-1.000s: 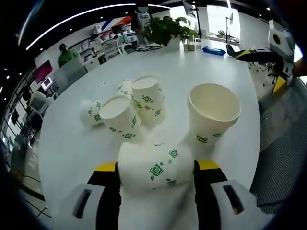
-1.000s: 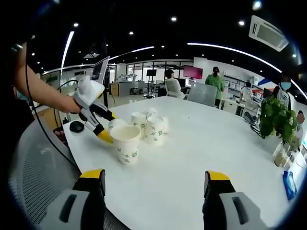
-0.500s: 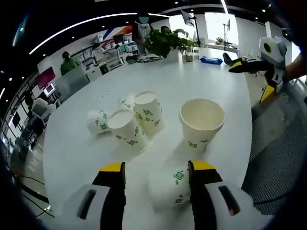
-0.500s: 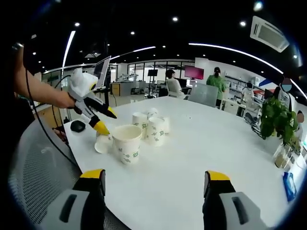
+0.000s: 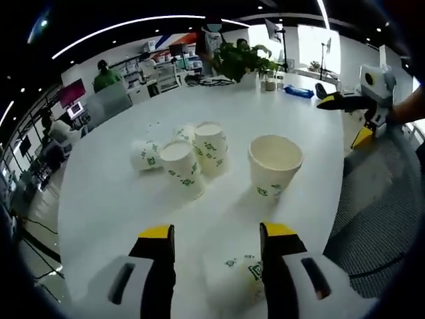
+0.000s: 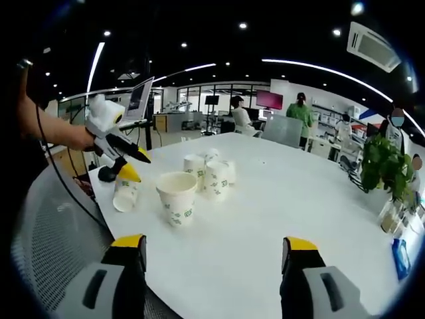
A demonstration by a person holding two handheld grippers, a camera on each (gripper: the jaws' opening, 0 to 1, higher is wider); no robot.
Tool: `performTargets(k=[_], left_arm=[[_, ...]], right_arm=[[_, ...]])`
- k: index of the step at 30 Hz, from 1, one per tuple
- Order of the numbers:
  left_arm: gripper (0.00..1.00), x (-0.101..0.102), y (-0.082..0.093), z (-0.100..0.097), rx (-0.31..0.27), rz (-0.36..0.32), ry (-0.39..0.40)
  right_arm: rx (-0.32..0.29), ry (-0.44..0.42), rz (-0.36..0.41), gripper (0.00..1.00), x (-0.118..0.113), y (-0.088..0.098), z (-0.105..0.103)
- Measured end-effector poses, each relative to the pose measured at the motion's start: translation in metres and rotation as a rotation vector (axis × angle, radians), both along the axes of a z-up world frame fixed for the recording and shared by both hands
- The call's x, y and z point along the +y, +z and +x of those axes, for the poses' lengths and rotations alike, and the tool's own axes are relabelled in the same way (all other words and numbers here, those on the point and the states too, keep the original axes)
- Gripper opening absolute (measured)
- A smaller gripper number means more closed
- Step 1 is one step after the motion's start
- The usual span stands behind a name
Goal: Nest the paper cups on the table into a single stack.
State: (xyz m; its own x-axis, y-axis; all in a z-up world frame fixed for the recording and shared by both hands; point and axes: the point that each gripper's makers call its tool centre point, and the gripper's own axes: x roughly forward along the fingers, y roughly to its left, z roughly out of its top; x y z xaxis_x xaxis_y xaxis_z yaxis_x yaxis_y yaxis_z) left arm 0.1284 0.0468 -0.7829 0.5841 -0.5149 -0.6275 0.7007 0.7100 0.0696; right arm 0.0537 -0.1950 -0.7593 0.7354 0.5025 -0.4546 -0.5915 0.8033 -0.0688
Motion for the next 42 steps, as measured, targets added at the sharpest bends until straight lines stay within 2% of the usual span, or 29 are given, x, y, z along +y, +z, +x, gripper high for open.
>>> performTargets(k=[2, 6, 7, 11, 13, 14, 16, 19, 20, 24, 26, 28, 30, 31, 33, 38, 42], left_arm=[[0.46, 0.002, 0.008, -0.003, 0.032, -0.054, 0.014], [0.4, 0.008, 0.021, -0.019, 0.135, -0.101, -0.021], [0.4, 0.013, 0.024, -0.02, 0.135, -0.1, -0.023], [0.37, 0.039, 0.025, -0.032, 0.189, -0.09, -0.055], [0.37, 0.051, 0.024, -0.033, 0.2, -0.104, -0.039], [0.37, 0.055, 0.024, -0.035, 0.223, -0.144, -0.018], [0.34, 0.053, 0.023, -0.046, 0.261, -0.174, -0.014], [0.31, 0.057, 0.015, -0.059, 0.325, -0.18, -0.011], [0.31, 0.059, 0.009, -0.067, 0.365, -0.168, -0.013], [0.34, 0.065, -0.007, -0.085, 0.444, -0.116, -0.015], [0.33, 0.066, -0.021, -0.097, 0.522, -0.143, -0.009], [0.33, 0.066, -0.027, -0.11, 0.6, -0.172, -0.008], [0.29, 0.067, -0.03, -0.117, 0.633, -0.167, -0.014], [0.27, 0.062, -0.026, -0.121, 0.661, -0.219, -0.002], [0.25, 0.065, -0.026, -0.119, 0.651, -0.24, 0.004], [0.14, 0.064, -0.02, -0.12, 0.673, -0.312, 0.009], [0.11, 0.059, -0.015, -0.122, 0.677, -0.34, 0.014]], right_arm=[[0.001, 0.001, -0.001, 0.84, 0.0, 0.0, 0.0], [0.004, 0.003, -0.002, 0.84, 0.0, -0.001, 0.0], [0.005, 0.005, -0.003, 0.84, 0.0, -0.001, -0.001], [0.008, 0.012, -0.005, 0.84, 0.002, -0.002, -0.002], [0.008, 0.012, -0.005, 0.84, 0.002, -0.001, -0.002], [0.009, 0.014, -0.004, 0.84, 0.003, -0.001, -0.002], [0.009, 0.016, -0.006, 0.84, 0.003, -0.001, -0.002], [0.009, 0.014, -0.006, 0.84, 0.003, -0.001, -0.002], [0.009, 0.013, -0.006, 0.84, 0.003, -0.001, -0.002], [0.011, 0.015, -0.007, 0.84, 0.002, -0.002, -0.002], [0.011, 0.016, -0.01, 0.84, 0.002, -0.003, -0.002], [0.012, 0.017, -0.008, 0.84, 0.003, -0.003, -0.002], [0.013, 0.02, -0.011, 0.84, 0.003, -0.003, -0.002], [0.013, 0.022, -0.011, 0.83, 0.003, -0.003, -0.003], [0.014, 0.024, -0.014, 0.83, 0.004, -0.004, -0.003], [0.015, 0.024, -0.018, 0.83, 0.004, -0.004, -0.003], [0.015, 0.025, -0.023, 0.82, 0.003, -0.004, -0.003]])
